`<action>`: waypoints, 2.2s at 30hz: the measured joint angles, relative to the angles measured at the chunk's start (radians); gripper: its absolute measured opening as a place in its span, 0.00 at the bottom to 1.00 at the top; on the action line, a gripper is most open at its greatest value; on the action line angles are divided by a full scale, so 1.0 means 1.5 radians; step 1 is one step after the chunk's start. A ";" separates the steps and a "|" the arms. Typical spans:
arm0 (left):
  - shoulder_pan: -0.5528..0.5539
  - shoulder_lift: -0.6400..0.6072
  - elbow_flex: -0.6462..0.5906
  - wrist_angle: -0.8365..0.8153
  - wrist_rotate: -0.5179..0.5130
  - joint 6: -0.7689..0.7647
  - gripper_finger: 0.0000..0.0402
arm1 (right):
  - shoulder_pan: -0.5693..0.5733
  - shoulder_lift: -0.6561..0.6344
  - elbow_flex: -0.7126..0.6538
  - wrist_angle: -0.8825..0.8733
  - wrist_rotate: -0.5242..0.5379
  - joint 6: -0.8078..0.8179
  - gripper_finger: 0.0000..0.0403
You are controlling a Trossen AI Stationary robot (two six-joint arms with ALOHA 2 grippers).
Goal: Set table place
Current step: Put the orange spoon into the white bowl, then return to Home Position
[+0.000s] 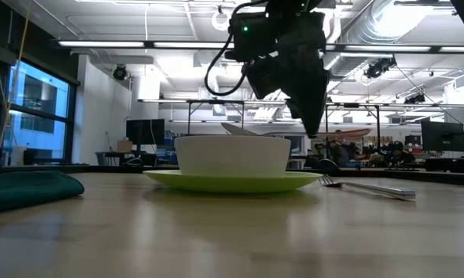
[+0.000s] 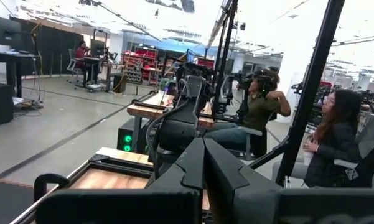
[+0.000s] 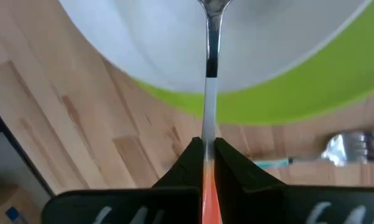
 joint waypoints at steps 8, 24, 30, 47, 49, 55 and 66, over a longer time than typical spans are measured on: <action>0.000 0.000 0.000 -0.001 0.000 0.000 0.00 | 0.000 0.005 0.000 -0.002 -0.004 0.000 0.00; 0.000 0.000 0.000 -0.003 0.000 0.000 0.00 | 0.000 0.006 0.000 0.031 0.001 -0.003 0.13; 0.000 0.000 0.000 -0.006 -0.012 0.000 0.00 | 0.000 0.006 0.000 0.043 0.001 -0.004 0.16; 0.000 0.000 0.000 -0.020 -0.013 0.000 0.00 | 0.000 0.005 0.027 0.031 0.001 -0.033 0.16; 0.000 0.000 0.000 -0.020 -0.013 0.000 0.00 | 0.000 0.005 0.047 0.014 0.002 -0.041 0.16; 0.000 0.000 0.000 -0.019 -0.013 -0.001 0.00 | 0.000 0.004 0.103 -0.033 0.051 -0.089 0.16; 0.000 -0.001 0.000 -0.033 -0.018 -0.001 0.00 | -0.004 -0.214 -0.151 0.072 0.088 -0.082 0.16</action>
